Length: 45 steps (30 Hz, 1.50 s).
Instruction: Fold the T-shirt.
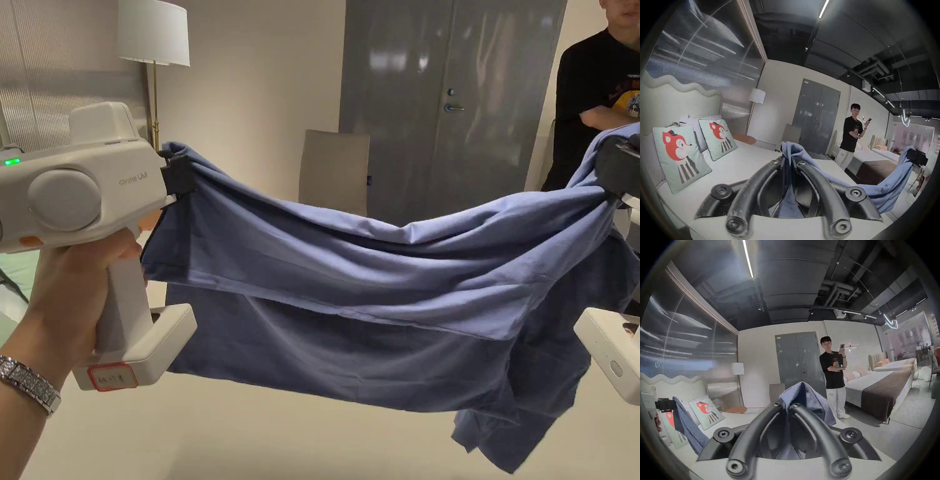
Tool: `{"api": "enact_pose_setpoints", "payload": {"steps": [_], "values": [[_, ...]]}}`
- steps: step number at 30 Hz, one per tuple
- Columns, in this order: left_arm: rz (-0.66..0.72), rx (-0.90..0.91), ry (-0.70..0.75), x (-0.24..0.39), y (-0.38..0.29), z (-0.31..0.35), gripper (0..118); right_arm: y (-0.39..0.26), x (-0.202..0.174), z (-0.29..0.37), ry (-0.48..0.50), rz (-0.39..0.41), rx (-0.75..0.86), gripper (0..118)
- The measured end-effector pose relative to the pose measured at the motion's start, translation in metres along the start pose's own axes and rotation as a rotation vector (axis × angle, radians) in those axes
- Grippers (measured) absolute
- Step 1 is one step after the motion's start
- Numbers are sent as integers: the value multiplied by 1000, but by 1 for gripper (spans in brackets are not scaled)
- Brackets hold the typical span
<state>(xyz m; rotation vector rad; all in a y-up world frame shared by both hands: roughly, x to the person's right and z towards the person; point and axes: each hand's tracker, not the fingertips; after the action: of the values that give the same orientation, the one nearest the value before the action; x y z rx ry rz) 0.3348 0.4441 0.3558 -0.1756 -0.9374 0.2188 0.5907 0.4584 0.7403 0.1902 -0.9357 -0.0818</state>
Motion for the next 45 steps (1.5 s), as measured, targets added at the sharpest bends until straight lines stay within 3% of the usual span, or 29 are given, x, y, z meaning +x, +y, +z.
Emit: {"api": "enact_pose_setpoints", "payload": {"steps": [10, 18, 27, 34, 45], "values": [[2, 33, 21, -11, -13, -93, 4, -39, -8, -88, -19, 24, -10, 3], [18, -72, 39, -27, -63, -101, 4, -96, -2, -90, -31, 38, -126, 3], [-10, -204, 61, -38, -113, -14, 4, -134, 10, -4, -54, 65, -254, 3], [-40, -351, 107, -42, -165, 82, 4, -168, 26, 95, -81, 31, -417, 3], [54, -591, 184, -68, -257, 192, 4, -227, 48, 208, -129, 4, -667, 3]]}}
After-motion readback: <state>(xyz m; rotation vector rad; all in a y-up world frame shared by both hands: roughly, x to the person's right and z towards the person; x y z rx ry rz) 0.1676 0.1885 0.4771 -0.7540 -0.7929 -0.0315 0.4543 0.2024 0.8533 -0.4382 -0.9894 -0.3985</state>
